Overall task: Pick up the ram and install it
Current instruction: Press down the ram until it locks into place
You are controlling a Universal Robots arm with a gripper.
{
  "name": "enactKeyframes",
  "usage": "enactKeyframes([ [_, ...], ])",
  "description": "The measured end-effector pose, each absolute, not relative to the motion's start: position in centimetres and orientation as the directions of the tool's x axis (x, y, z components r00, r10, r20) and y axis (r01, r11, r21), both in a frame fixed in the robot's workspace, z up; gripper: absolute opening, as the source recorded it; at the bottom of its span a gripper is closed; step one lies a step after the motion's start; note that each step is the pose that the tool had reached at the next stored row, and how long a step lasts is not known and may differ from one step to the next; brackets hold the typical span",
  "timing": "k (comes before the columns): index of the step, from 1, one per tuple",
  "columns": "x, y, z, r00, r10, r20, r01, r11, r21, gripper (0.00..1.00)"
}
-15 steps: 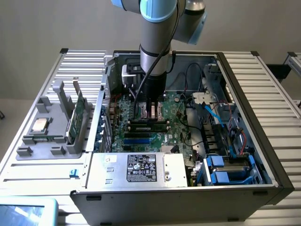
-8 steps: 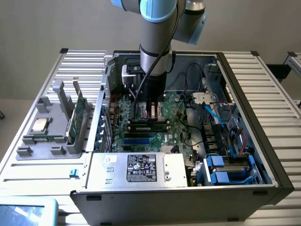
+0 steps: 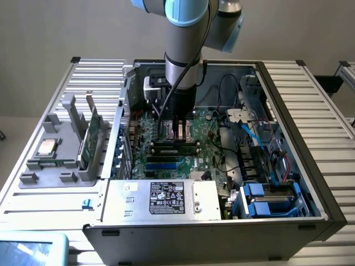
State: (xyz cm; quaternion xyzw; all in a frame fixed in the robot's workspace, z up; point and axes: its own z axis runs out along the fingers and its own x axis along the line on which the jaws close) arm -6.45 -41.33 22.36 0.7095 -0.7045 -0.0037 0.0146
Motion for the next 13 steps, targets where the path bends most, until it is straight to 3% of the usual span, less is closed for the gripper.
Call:
enactKeyframes([
  [13, -6.5, -41.3, 24.2, 0.007, -1.000, 0.015, -1.000, -0.007, 0.026, 0.09],
])
